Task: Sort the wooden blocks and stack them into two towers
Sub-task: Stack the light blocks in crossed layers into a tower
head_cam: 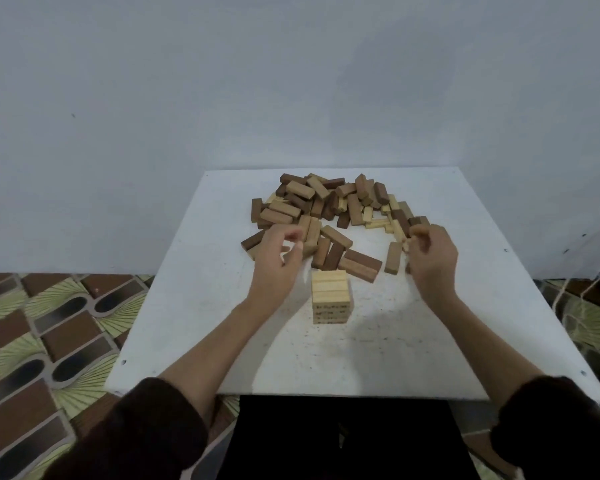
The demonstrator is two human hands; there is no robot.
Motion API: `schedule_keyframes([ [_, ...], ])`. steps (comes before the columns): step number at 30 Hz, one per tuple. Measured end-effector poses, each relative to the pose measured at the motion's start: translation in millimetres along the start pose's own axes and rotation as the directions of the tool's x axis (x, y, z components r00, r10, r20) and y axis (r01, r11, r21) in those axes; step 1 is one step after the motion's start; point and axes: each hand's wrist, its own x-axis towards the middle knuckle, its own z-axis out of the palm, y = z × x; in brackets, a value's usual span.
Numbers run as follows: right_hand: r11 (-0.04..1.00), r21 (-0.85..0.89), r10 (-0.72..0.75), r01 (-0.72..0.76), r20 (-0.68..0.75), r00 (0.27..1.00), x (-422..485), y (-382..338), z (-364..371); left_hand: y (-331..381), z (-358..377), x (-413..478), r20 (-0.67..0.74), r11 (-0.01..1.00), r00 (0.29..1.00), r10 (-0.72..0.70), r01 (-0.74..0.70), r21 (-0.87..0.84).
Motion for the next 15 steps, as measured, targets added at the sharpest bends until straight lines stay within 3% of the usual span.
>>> schedule_keyframes([
  [3,0.973,-0.16,0.184,-0.163,0.125,0.975,31,3,2,7,16,42,0.252,0.972,0.966,0.063,-0.117,0.205],
  [7,0.833,-0.552,0.191,-0.036,0.226,0.955,44,-2,12,11,54,85,0.595,0.837,0.799,0.086,-0.382,0.391],
  [10,0.748,-0.663,0.194,0.018,0.245,0.95,49,-2,17,9,81,105,0.688,0.758,0.724,0.055,-0.479,0.443],
  [15,0.68,-0.733,0.235,0.003,0.222,0.946,54,-5,23,3,112,127,0.713,0.594,0.701,0.004,-0.575,0.562],
])
